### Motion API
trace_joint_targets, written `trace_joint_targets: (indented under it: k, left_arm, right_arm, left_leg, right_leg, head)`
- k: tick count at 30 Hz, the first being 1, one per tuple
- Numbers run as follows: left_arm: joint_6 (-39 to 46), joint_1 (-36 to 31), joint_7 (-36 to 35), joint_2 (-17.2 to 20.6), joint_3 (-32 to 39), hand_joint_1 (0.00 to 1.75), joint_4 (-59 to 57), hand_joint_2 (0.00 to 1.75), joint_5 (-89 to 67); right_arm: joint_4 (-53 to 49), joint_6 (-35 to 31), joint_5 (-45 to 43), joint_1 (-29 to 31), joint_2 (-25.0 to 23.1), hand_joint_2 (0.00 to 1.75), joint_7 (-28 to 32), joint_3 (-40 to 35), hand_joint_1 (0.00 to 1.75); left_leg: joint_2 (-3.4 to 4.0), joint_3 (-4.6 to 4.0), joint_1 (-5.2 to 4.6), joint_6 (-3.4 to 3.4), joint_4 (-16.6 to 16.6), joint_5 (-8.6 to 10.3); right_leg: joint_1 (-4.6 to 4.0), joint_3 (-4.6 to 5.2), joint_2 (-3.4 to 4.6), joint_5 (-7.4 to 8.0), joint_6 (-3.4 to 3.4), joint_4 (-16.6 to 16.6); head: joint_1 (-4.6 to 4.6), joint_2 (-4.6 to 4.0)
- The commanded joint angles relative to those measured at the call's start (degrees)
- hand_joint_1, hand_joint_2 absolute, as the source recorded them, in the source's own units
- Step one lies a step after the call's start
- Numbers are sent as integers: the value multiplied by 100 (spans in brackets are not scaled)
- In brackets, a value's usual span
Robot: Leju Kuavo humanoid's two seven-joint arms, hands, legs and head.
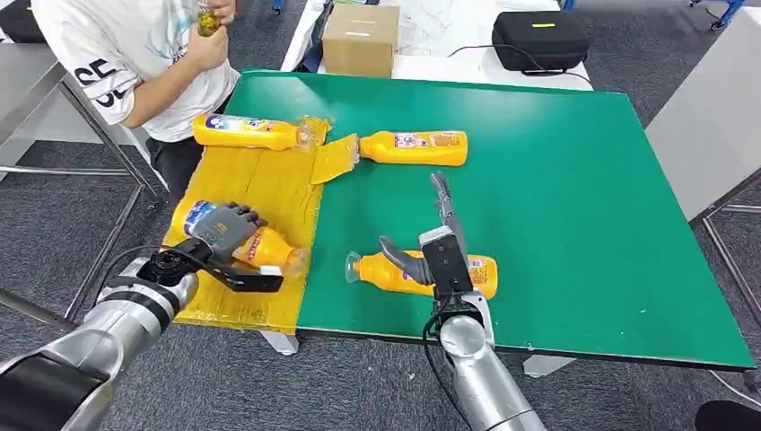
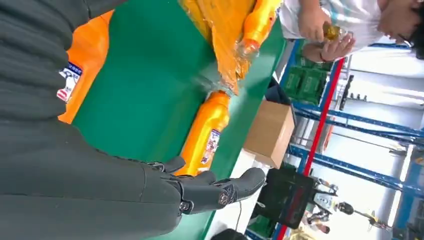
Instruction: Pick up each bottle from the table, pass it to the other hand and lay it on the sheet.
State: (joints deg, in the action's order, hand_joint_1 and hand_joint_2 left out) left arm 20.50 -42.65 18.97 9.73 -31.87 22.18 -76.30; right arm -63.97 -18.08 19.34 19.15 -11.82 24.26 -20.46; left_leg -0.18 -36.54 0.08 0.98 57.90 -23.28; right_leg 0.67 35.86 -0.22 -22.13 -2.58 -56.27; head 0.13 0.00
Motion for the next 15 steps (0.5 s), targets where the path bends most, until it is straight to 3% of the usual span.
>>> trace_joint_targets:
  k: [1,15]
  left_arm:
    - [47,-372,-33,-228,-345,0,-417,175,18]
    - [58,-150,598,-303,267,0,-230,175,915]
  right_arm:
    - [500,30,35,333,91,175,-60,-113,0]
    - [699,95,89,434,104,175,-158,-79,0]
  left_leg:
    - [-2,15,3,-4,-1,-6]
    - [3,30,4,-5,2,-15]
  right_leg:
    - [-4,-16,-3,-6,6,1]
    - [-5,-30,3,-14,7,-2]
  head:
    - [-2,0]
    - [-2,0]
